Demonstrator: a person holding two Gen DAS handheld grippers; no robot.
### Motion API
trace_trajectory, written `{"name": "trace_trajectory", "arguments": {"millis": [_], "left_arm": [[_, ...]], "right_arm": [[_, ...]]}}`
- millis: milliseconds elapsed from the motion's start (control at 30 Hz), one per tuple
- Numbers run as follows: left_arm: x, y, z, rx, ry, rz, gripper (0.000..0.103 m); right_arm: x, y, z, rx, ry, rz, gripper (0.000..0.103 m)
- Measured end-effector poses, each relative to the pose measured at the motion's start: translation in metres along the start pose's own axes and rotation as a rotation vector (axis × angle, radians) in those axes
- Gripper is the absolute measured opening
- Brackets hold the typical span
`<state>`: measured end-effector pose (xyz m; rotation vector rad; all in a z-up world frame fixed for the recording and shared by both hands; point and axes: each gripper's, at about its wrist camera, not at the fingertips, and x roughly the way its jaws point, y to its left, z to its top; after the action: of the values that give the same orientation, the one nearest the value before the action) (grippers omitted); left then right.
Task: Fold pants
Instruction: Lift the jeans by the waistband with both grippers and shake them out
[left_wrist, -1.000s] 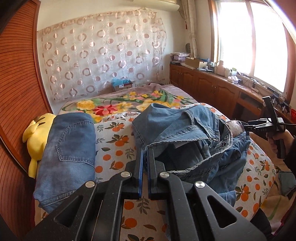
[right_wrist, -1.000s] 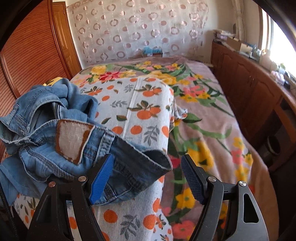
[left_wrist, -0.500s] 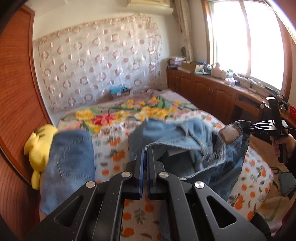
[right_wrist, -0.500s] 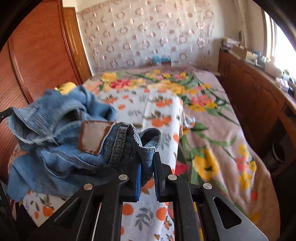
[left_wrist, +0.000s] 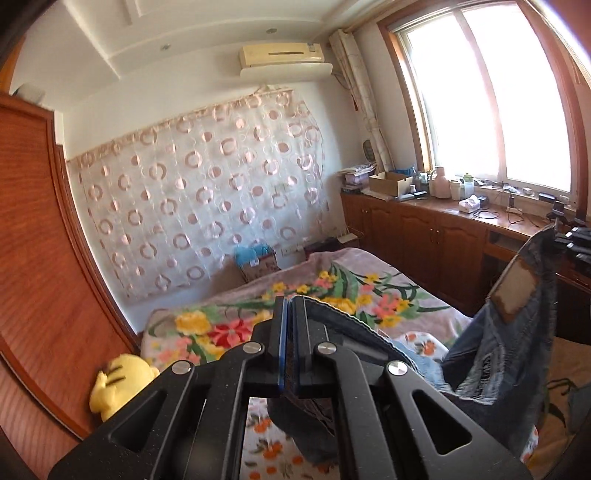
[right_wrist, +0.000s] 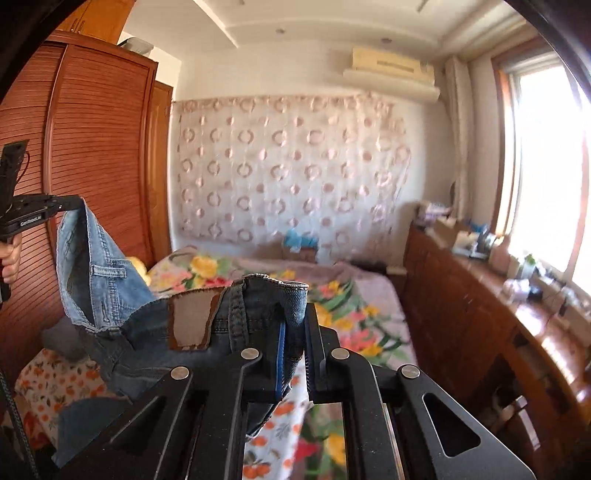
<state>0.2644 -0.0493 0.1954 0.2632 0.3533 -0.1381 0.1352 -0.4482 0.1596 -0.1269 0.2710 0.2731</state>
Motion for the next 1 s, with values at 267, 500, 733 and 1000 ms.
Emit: {"name": "trace_trajectory", "arguments": {"millis": [267, 500, 733, 1000], "left_arm": [[0.029, -0.027, 0.111, -0.005, -0.085, -0.009, 0.003], [0.001, -0.054, 0.195, 0.039, -0.232, -0.055, 0.003], [-0.035, -0.048, 0.203, 0.043, -0.33, -0.068, 0.0], [0.008, 0.017, 0.056, 0.025, -0.071, -0.049, 0.0]], "right_arm": [[-0.065, -0.07, 0.067, 0.024, -0.124, -0.169, 0.008], [-0.137, -0.07, 0.1, -0.062, -0.185, -0.219, 0.008], [-0.159, -0.019, 0.076, -0.105, -0.225, -0.06, 0.008], [-0.107, 0.105, 0.022, -0.216, -0.088, 0.271, 0.007]]}}
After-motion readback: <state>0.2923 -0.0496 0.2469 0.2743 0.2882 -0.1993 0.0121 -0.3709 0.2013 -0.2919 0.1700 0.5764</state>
